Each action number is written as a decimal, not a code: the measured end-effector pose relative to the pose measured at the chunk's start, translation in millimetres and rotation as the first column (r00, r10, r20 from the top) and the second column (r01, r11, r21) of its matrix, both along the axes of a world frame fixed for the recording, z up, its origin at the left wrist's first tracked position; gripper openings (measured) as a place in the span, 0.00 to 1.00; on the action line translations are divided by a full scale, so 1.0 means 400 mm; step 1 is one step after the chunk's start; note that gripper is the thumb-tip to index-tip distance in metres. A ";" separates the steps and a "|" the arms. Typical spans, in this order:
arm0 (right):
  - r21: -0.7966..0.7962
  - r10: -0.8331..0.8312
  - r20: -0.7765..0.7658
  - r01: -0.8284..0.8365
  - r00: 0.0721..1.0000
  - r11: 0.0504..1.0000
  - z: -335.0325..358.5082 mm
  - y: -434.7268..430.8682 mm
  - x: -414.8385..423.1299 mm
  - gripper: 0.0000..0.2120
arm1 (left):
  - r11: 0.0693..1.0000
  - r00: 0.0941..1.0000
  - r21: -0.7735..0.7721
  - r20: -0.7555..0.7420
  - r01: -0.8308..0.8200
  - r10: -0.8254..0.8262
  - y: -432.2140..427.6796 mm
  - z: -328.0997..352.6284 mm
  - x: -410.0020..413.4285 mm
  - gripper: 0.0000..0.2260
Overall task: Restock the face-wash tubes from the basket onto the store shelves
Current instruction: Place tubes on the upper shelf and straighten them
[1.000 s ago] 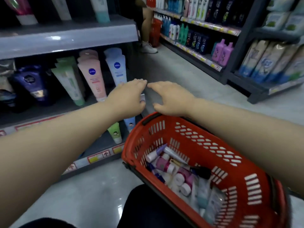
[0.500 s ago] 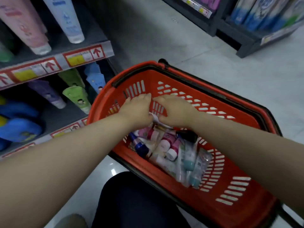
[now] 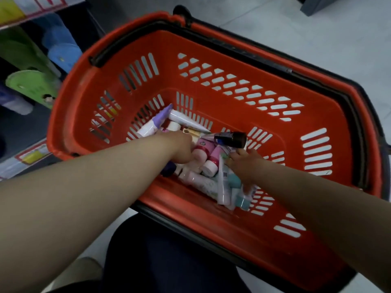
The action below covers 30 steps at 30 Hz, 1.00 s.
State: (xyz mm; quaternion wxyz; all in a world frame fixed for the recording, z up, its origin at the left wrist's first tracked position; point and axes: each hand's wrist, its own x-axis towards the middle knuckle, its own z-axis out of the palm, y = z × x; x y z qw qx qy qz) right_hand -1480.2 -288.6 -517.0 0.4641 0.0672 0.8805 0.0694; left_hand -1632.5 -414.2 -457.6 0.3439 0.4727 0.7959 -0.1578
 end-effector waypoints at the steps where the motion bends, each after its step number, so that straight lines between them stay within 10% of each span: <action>1: 0.046 0.052 0.040 -0.054 0.998 0.997 -0.003 0.000 0.006 0.43 | 0.999 0.999 0.013 0.037 -0.031 0.031 -0.002 0.000 0.002 0.16; 8: 0.071 0.329 -0.002 -0.328 0.944 0.942 0.012 -0.020 -0.020 0.20 | 0.984 0.959 -0.027 0.224 -0.174 0.176 0.005 -0.017 -0.001 0.19; 12: -0.058 0.212 -0.528 -0.284 0.822 0.957 0.025 -0.033 -0.052 0.18 | 0.927 0.876 -0.014 0.322 -0.375 0.359 0.010 -0.020 -0.017 0.16; 17: -0.111 0.038 -0.889 -0.295 0.457 0.949 0.057 -0.067 -0.073 0.22 | 0.639 0.411 -0.214 0.609 -0.739 0.679 0.021 0.000 -0.025 0.08; 23: -0.325 -0.231 -0.874 -0.159 0.427 0.932 0.070 -0.068 -0.076 0.26 | 0.342 -0.028 -0.338 0.745 -0.877 0.666 0.007 0.020 -0.038 0.09; 26: -0.812 -0.830 -0.536 0.176 0.155 0.557 0.114 -0.103 -0.106 0.12 | 0.240 -0.093 -0.285 0.800 -0.928 0.592 -0.003 0.035 -0.042 0.09; 30: -0.959 -0.994 0.097 0.261 -0.056 -0.109 0.177 -0.114 -0.162 0.09 | 0.219 -0.045 -0.189 0.845 -0.957 0.532 -0.022 0.074 -0.041 0.12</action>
